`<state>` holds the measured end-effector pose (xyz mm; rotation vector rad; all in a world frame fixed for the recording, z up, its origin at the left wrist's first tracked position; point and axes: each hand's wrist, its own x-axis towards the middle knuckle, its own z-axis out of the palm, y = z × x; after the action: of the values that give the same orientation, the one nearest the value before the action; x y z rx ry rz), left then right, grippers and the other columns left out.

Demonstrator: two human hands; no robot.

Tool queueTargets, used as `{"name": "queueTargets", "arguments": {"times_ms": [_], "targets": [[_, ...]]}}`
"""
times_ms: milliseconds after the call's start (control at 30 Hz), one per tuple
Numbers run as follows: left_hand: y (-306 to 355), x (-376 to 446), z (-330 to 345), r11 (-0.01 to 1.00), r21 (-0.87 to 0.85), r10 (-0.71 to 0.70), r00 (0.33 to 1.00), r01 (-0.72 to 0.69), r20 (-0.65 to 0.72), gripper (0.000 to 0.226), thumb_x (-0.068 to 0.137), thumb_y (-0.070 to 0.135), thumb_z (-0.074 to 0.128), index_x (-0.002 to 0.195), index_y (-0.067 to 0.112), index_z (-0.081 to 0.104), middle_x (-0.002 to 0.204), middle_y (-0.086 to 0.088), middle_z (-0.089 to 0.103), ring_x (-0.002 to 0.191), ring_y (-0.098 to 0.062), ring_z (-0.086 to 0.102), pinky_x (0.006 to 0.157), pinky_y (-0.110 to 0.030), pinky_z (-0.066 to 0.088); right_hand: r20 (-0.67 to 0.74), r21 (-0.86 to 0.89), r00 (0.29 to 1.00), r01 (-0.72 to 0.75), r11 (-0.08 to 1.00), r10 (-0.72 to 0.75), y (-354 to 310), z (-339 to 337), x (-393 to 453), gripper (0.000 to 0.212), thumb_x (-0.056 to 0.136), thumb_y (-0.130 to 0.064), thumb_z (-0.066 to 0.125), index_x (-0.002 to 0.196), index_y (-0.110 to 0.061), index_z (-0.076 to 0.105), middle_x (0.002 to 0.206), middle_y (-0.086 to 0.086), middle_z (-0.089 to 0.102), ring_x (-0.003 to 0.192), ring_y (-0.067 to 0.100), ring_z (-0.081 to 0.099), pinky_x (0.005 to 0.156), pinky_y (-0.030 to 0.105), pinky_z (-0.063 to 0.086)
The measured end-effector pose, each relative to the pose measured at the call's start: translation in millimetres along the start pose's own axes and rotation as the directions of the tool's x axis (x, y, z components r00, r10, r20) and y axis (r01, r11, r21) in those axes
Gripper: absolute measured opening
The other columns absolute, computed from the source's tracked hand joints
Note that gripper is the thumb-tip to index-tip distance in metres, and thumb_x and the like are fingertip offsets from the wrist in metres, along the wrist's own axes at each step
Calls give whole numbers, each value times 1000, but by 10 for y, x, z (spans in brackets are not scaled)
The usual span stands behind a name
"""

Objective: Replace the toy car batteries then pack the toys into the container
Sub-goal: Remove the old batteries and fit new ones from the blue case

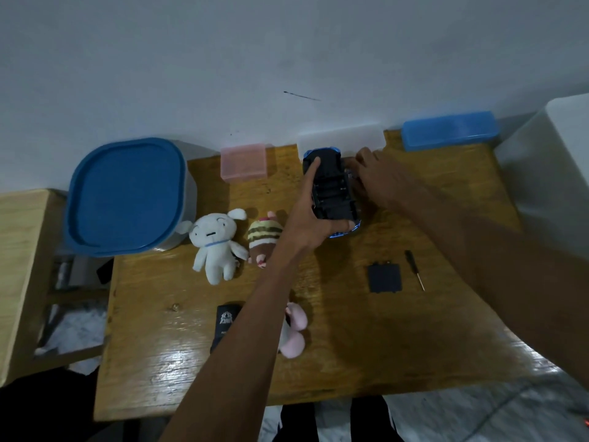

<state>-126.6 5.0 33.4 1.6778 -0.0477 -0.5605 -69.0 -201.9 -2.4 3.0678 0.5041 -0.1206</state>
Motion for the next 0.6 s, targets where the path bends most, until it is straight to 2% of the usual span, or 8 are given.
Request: {"name": "queueTargets", "arguments": {"times_ms": [133, 233, 367, 467, 533, 600], "targets": [[2, -28, 21, 1000, 14, -5, 1000, 5, -2, 127, 62, -1, 91, 157, 41, 19, 148, 8, 42, 134, -19, 49, 105, -49, 51, 40, 85, 998, -60, 995, 57, -57, 51, -16, 38, 99, -29, 43, 131, -8, 47, 121, 16, 51, 92, 26, 57, 72, 38, 54], [13, -58, 30, 1000, 14, -4, 1000, 4, -14, 127, 61, 1, 92, 156, 44, 20, 146, 9, 44, 133, -22, 51, 104, -51, 51, 119, 93, 988, -106, 990, 94, -93, 39, -36, 39, 97, -18, 56, 133, -9, 42, 127, 15, 52, 97, 29, 61, 72, 39, 54], [22, -94, 25, 1000, 1, 2, 1000, -2, -17, 124, 66, -5, 89, 159, 37, 19, 132, 20, 46, 128, -15, 52, 100, -36, 55, 218, 14, 956, -207, 978, 199, -198, -58, -58, 52, 90, -3, 66, 134, -9, 39, 125, 14, 57, 98, 31, 65, 64, 35, 47], [21, -140, 9, 1000, -8, 10, 1000, -10, -25, 122, 68, -5, 88, 159, 37, 18, 128, 22, 47, 124, -14, 54, 92, -26, 56, 218, 0, 944, -254, 967, 248, -279, -83, -63, 53, 90, 0, 66, 135, -8, 39, 118, 12, 62, 95, 28, 66, 63, 34, 48], [35, -177, -7, 1000, -5, 9, 999, -9, -30, 121, 69, -5, 87, 159, 36, 18, 125, 26, 45, 120, -10, 54, 86, -18, 56, 189, 60, 935, -317, 946, 301, -336, -74, -81, 47, 92, -2, 62, 135, -5, 43, 107, 11, 64, 83, 25, 63, 59, 33, 44], [42, -216, -28, 1000, -1, 8, 999, -8, -35, 121, 68, -5, 88, 159, 35, 18, 125, 28, 44, 121, -10, 53, 86, -16, 55, 150, 286, 905, -426, 859, 399, -363, -79, -113, 27, 100, -9, 52, 127, -6, 49, 88, 5, 59, 70, 20, 53, 57, 32, 39]]}}
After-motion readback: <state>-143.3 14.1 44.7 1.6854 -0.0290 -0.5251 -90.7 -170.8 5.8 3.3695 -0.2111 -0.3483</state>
